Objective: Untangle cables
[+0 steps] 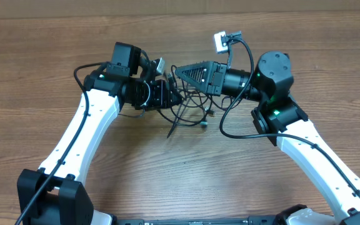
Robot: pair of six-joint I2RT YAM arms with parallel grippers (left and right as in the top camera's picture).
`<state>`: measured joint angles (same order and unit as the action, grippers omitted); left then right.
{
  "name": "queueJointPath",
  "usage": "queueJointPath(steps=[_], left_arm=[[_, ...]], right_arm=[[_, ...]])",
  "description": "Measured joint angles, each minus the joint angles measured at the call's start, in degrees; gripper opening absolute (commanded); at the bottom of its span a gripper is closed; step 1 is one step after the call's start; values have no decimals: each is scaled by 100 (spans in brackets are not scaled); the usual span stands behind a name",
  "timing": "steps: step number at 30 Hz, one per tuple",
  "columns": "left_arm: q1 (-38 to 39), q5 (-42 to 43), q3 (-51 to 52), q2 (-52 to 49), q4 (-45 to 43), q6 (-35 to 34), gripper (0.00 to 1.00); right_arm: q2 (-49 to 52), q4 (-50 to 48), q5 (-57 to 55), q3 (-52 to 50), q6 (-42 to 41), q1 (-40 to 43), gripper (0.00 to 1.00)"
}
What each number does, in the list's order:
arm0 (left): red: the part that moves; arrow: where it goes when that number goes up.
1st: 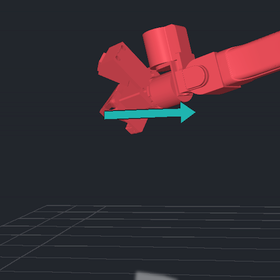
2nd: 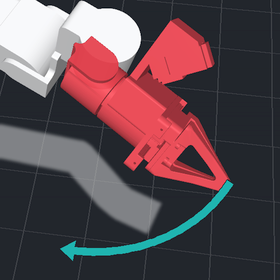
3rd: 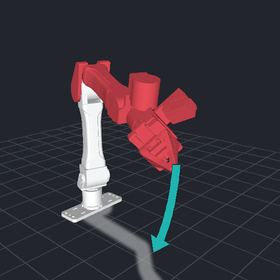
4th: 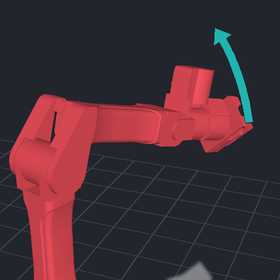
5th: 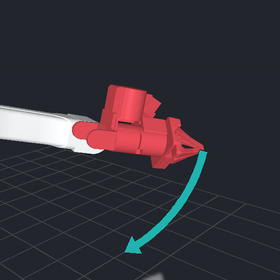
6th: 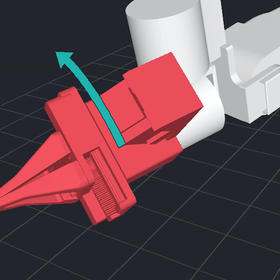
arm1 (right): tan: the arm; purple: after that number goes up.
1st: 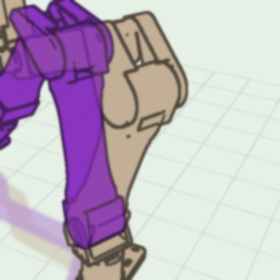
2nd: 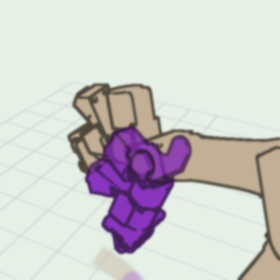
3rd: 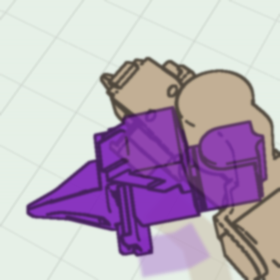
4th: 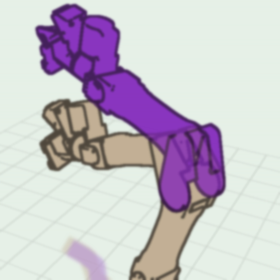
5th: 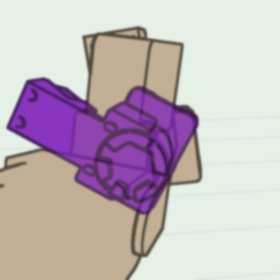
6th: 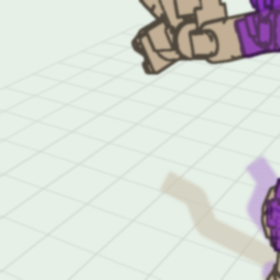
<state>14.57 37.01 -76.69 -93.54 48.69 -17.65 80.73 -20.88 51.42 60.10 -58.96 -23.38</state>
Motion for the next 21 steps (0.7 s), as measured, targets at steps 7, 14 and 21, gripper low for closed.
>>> queueJointPath(steps=[7, 14, 21], left_arm=[[0, -44, -59, 44, 20, 28, 4], [-219, -927, -59, 42, 551, 28, 4], [-1014, -605, -59, 44, 551, 273, 4]], right_arm=[[0, -1405, 428, -2, -737, 4, 4], [-44, -1980, 535, 2, -938, 136, 4], [-85, 1014, 372, 103, -127, 417, 12]])
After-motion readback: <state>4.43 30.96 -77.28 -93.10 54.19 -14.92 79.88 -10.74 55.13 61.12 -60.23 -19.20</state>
